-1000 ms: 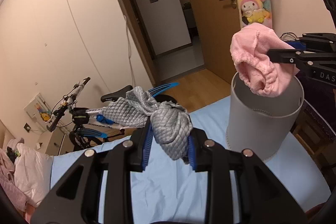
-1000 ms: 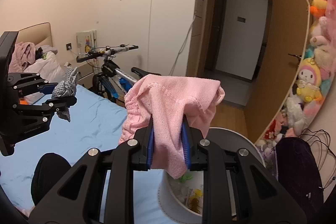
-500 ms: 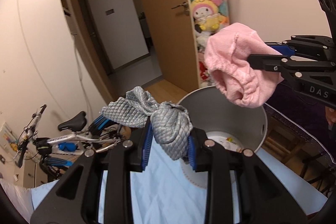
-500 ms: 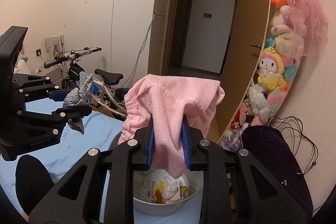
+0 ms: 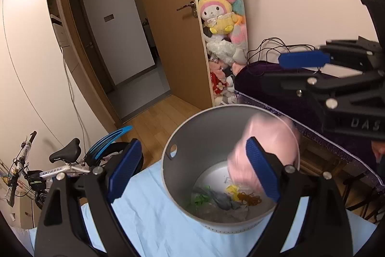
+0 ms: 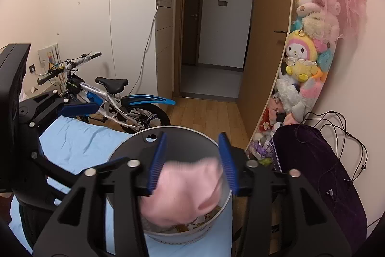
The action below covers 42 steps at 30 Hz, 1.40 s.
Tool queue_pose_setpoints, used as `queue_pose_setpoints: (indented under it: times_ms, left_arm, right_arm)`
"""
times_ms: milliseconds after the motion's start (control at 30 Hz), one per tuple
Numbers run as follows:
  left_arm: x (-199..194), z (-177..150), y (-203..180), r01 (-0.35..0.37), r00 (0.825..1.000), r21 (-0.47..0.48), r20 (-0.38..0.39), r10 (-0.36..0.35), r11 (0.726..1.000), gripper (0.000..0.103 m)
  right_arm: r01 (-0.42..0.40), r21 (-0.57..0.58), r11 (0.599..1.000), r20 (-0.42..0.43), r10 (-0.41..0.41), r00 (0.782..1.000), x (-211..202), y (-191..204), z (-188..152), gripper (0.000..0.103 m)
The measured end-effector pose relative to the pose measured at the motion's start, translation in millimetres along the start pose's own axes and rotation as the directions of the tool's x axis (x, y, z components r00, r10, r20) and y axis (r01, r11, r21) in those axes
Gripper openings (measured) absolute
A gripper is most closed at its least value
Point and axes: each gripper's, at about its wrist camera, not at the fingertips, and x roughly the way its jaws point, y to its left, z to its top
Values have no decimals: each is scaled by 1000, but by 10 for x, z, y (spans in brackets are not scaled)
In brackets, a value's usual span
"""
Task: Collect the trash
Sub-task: 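Open both tools over the bin to drop the cloths inside, then move both open tools back over the bed toward the envelope and bag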
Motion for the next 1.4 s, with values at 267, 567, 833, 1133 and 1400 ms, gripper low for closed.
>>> queue_pose_setpoints:
  times_ms: [267,567,833,1133,1400]
  left_arm:
    - [-71,-213,401,-41,999,-128,-21,38,991,88]
    - [-653,-911,1240,-305,952,-339,-86,294,890,88]
    - [-1492,-1886,1893,-594,804,-437,-288,520,676,88]
    - [-2595,-3170,2397,-822,557,-463,-534,636,332,88]
    - [-3295,-4151,2675,-921,354,-376,-693,628,103,88]
  right_arm:
    - [-45,-44,998,3,45,999,43,224,61,48]
    - [-242,-142,960,-14,242,970,280,1060,83,59]
    - [-548,-281,788,-99,545,833,485,2612,73,69]
    - [-760,-369,535,-190,757,625,390,4442,-74,69]
    - [-826,-405,392,-282,806,520,257,5610,-348,70]
